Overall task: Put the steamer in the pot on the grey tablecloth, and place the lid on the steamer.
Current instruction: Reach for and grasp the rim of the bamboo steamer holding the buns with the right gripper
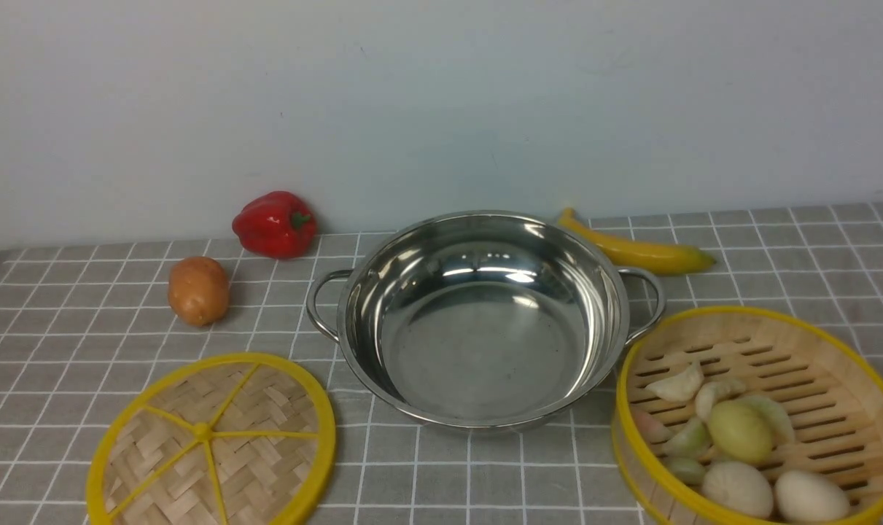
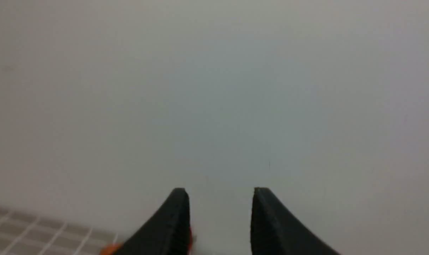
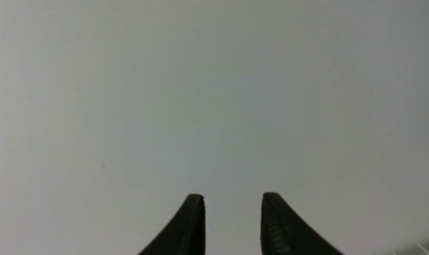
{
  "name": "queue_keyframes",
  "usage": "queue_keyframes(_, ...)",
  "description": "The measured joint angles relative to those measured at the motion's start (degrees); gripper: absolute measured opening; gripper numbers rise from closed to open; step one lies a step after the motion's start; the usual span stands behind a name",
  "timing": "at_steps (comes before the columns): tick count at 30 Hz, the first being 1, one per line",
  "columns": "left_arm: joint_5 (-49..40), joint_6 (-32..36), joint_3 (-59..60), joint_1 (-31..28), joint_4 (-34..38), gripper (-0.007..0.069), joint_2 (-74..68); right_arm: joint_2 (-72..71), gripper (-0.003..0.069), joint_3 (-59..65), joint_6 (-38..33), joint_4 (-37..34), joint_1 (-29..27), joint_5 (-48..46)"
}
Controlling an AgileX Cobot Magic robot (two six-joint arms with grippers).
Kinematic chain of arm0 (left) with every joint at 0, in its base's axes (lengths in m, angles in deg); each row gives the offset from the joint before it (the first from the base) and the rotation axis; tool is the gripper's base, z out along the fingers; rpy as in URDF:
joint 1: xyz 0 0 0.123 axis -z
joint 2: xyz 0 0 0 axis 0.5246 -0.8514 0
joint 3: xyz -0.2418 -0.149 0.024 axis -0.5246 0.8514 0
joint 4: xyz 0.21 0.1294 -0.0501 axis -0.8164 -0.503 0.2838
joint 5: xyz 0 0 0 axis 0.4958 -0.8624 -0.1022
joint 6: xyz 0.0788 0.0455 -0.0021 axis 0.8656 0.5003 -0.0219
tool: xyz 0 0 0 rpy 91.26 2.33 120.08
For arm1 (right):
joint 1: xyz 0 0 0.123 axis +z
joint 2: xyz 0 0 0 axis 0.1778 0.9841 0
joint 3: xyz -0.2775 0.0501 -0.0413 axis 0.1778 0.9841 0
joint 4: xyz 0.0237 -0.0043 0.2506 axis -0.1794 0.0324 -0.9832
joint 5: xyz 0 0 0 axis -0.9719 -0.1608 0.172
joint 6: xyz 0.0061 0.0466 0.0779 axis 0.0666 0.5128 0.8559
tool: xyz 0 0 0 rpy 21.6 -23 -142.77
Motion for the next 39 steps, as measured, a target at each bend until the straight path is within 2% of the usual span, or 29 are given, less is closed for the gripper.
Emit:
queue_keyframes(2, -6.2, 0.39, -1.32, 0.0, -1.75, 0.0243, -6.46, 5.82, 0.0243, -3.68, -0.06, 2.9, 0.0, -10.03)
queue_keyframes(6, -14.96, 0.63, -3.54, 0.0, -5.6, 0.0243, -18.32, 18.72, 0.0243, -8.77, -1.83, 6.23, 0.0, -24.13)
queue_keyframes(11, -25.13, 0.67, -8.69, 0.0, -9.75, 0.0243, -33.29, 34.67, 0.0243, -13.91, -4.52, 7.04, 0.0, -33.67)
queue_keyframes(16, -29.27, -0.27, -12.92, 0.0, -12.98, 0.0243, -42.32, 46.73, 0.0243, -16.7, -6.89, 7.04, 0.0, -34.67)
queue_keyframes(19, -30.31, -3.01, -15.46, 0.0, -17.37, 0.0243, -47.79, 54.6, 0.0243, -18.38, -8.69, 7.04, 0.0, -33.38)
queue_keyframes(23, -30.45, -9.0, -16.9, 0.0, -25.45, 0.0243, -52.1, 61.01, 0.0243, -19.29, -10.37, 6.6, 0.0, -31.06)
queue_keyframes(24, -30.45, -9.4, -16.89, 0.0, -25.45, 0.0243, -52.26, 61.31, 0.0243, -19.29, -10.44, 6.44, 0.0, -30.92)
queue_keyframes(26, -30.31, -14.3, -17.15, 0.0, -31.08, 0.0243, -53.91, 64.27, 0.0243, -19.32, -10.95, 5.97, 0.0, -30.1)
queue_keyframes(30, -30.14, -21.86, -17.33, 0.0, -37.88, 0.0243, -54.88, 67.91, 0.0243, -19.32, -12.42, 4.92, 0.0, -29.53)
queue_keyframes(34, -30.14, -24.78, -17.6, 0.0, -40.18, 0.0243, -54.95, 69.2, 0.0243, -19.32, -14.43, 2.3, 0.0, -28.93)
queue_keyframes(39, -30.14, -25.33, -17.71, 0.0, -40.46, 0.0243, -54.95, 69.8, 0.0243, -19.32, -17.3, -0.16, 0.0, -28.42)
